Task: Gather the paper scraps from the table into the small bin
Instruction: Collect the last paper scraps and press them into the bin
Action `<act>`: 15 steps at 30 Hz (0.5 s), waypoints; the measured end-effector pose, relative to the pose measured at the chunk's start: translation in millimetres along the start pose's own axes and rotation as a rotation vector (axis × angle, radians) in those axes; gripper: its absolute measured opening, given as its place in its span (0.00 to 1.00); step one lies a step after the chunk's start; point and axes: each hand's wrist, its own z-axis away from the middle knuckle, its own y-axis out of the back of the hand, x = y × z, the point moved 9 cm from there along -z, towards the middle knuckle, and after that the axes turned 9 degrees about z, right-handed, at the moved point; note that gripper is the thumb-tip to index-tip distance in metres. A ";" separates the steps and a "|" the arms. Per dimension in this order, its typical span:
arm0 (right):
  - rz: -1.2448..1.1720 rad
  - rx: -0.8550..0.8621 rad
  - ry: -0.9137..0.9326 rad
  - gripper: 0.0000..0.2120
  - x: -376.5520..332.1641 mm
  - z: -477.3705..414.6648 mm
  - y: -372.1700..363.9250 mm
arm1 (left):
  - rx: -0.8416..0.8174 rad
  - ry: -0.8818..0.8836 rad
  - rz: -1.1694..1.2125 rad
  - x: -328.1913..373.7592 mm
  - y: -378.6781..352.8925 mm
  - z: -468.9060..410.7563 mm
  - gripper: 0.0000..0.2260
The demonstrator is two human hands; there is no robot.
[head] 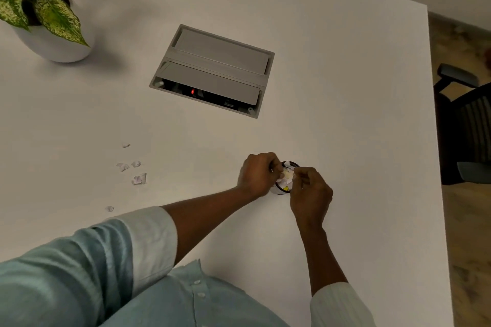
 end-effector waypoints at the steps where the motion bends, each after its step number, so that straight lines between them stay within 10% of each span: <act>1: -0.007 -0.002 0.002 0.05 0.6 -0.7 0.0 | -0.004 -0.006 -0.017 4.9 -4.9 -2.7 0.04; 15: 0.292 -0.235 0.192 0.25 9.3 29.9 -37.9 | -0.032 -0.043 -0.414 -67.1 42.3 44.0 0.06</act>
